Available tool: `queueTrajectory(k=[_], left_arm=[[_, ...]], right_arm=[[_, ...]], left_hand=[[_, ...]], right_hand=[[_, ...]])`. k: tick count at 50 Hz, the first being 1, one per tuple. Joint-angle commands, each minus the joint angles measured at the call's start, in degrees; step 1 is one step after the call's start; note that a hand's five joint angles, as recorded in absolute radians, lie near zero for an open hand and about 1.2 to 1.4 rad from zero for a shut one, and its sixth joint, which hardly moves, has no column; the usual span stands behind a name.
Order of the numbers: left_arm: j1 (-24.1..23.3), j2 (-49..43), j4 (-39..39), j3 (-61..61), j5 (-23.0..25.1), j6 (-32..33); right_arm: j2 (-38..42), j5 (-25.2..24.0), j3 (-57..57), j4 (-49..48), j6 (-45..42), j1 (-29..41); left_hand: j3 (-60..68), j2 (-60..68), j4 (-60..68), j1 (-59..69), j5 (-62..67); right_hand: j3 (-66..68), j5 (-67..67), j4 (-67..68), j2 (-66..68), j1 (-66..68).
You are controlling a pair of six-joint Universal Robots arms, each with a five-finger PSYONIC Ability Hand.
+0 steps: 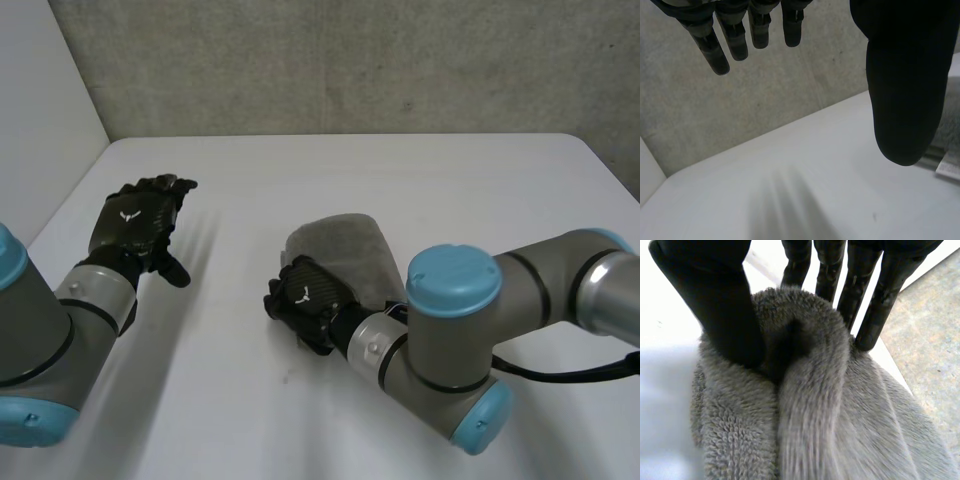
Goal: Fold the towel.
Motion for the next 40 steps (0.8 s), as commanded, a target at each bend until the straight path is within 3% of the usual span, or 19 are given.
queueTrajectory(k=[1, 2, 7, 9, 10, 12, 15, 20, 25, 32, 40], left_arm=[[-3.3, 0.7, -7.2, 7.7, -0.5, -0.6], [-3.3, 0.7, -7.2, 7.7, -0.5, -0.6], [-7.7, -2.2, -11.7, 15.6, -4.1, -1.6], [-13.3, -7.0, -14.0, 22.5, -6.5, -2.6], [-13.3, -7.0, -14.0, 22.5, -6.5, -2.6], [-17.7, -11.2, -16.8, 29.6, -8.0, -3.8], [-19.3, -13.9, -18.1, 33.1, -8.2, -4.4], [-24.2, -25.3, -23.3, 46.6, -8.4, -9.7], [-25.1, -32.8, -28.2, 52.8, -9.1, -12.0], [-24.8, -36.0, -32.9, 51.6, -13.4, -12.3], [-22.7, -34.6, -31.8, 42.6, -15.3, -12.3]], right_arm=[[-8.8, 3.4, 4.3, 1.2, 12.4, -7.4], [-8.9, 3.4, 4.4, 1.2, 12.5, -7.4], [-17.5, 4.0, 9.1, -1.0, 32.9, -15.8], [-18.6, 4.1, 9.6, -0.8, 37.2, -18.2], [-18.6, 4.1, 9.6, -0.8, 37.3, -18.3], [-19.5, 3.7, 9.9, 0.1, 44.4, -22.0], [-19.4, 3.4, 9.8, 2.0, 48.8, -23.8], [-18.1, 2.9, 8.9, 4.3, 50.0, -24.4], [-14.9, 2.3, 6.3, 5.9, 49.7, -24.1], [-9.4, -0.7, 0.8, 11.3, 48.0, -22.7], [-1.1, -0.8, -6.9, 16.7, 37.0, -18.0]], left_hand=[[0.4, 0.6, 0.3, 0.0, -1.8], [0.4, 0.6, 0.3, 0.0, -1.8], [0.4, 0.6, 0.3, 0.0, -1.8], [0.4, 0.6, 0.3, 0.0, -1.8], [0.4, 0.6, 0.3, 0.0, -1.8], [0.5, 0.6, 0.4, 0.0, -1.7], [0.6, 0.8, 0.6, 0.2, -1.6], [1.7, 1.8, 1.6, 1.2, -0.6], [1.7, 1.8, 1.6, 1.2, -0.5], [1.0, 1.1, 0.9, 0.6, -1.2], [0.6, 0.8, 0.6, 0.2, -1.6]], right_hand=[[-27.4, -27.4, -27.0, -27.1, -31.6], [-27.4, -27.4, -27.0, -27.1, -31.6], [-27.4, -27.4, -27.0, -27.1, -31.6], [-27.4, -27.4, -27.0, -27.1, -31.6], [-27.4, -27.4, -27.0, -27.1, -31.6], [-27.4, -27.4, -27.0, -27.1, -31.6], [-27.4, -27.4, -27.0, -27.1, -31.6], [-27.4, -27.4, -27.0, -27.1, -31.6], [-27.4, -27.4, -27.0, -27.1, -31.6], [-27.4, -27.4, -27.0, -27.1, -31.6], [-27.4, -27.4, -27.0, -27.1, -31.6]])
